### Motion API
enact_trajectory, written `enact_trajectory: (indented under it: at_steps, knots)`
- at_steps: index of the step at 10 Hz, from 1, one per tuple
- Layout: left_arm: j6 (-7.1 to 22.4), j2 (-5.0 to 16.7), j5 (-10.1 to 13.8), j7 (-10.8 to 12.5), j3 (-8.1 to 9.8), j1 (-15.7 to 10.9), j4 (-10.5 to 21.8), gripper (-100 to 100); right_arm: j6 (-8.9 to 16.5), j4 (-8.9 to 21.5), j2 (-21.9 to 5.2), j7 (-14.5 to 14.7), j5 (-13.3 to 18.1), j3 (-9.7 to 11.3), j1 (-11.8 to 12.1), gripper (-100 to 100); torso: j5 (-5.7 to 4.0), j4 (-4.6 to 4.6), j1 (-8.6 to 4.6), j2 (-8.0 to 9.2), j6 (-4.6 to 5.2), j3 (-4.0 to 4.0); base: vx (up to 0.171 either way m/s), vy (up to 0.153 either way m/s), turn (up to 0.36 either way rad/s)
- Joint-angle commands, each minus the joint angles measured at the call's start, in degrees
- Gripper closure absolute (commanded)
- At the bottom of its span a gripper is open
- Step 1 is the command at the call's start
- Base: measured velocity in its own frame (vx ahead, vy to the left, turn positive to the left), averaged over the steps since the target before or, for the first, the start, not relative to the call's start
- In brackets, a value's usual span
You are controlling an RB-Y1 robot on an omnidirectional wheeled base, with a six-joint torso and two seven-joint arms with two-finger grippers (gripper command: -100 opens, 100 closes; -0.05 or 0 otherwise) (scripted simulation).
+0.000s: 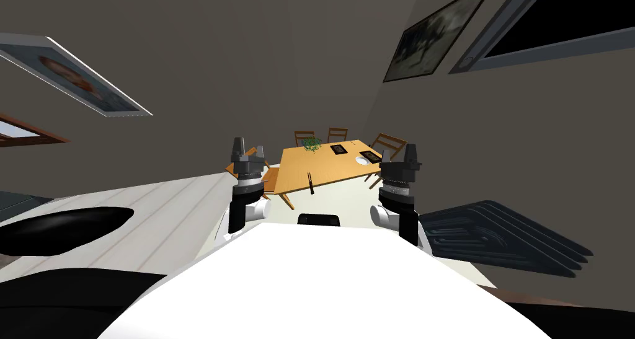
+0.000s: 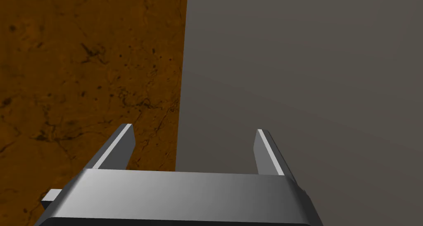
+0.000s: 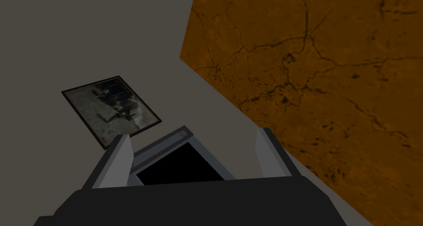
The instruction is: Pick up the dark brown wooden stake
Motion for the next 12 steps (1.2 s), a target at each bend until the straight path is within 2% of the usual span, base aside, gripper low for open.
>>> enact_trajectory:
  at_steps: [1, 4, 8, 9, 11, 12]
  knots:
    - [-0.1, 1.8, -1.1, 1.5, -1.23, 0.6, 1.0, -100, 0.0, 0.0, 0.0, 0.0, 0.0, 0.0, 0.0, 0, 0.00, 0.00, 0.00, 0.00, 0.00, 0.00, -0.037, -0.039, -0.074]
    - [-0.2, 4.2, -3.6, 5.2, -4.12, 2.0, 3.8, -100, 0.0, 0.0, 0.0, 0.0, 0.0, 0.0, 0.0, 0, -0.09, 0.07, -0.42, 0.31, 0.02, 0.18, -0.084, -0.104, -0.092]
    - [-0.3, 7.4, -8.6, 11.8, -9.59, 4.8, 9.9, -100, 0.0, 0.0, 0.0, 0.0, 0.0, 0.0, 0.0, 0, -0.12, 0.08, -0.51, 0.35, 0.02, 0.20, -0.086, -0.126, -0.145]
    - [-0.3, 7.4, -8.6, 12.5, -9.59, 4.8, 9.9, -100, 0.0, 0.0, 0.0, 0.0, 0.0, 0.0, 0.0, 0, -0.11, 0.07, -0.47, 0.33, 0.02, 0.19, -0.052, -0.077, -0.064]
    - [-0.2, 9.2, -11.6, 15.9, -12.69, 6.4, 13.6, -100, 0.0, 0.0, 0.0, 0.0, 0.0, 0.0, 0.0, 0, -0.07, 0.06, -0.27, 0.23, 0.01, 0.14, -0.045, -0.087, -0.179]
    - [-0.2, 9.2, -11.6, 16.8, -12.69, 6.4, 13.8, -100, 0.0, 0.0, 0.0, 0.0, 0.0, 0.0, 0.0, 0, -0.08, 0.05, -0.34, 0.23, 0.02, 0.14, -0.028, -0.082, -0.078]
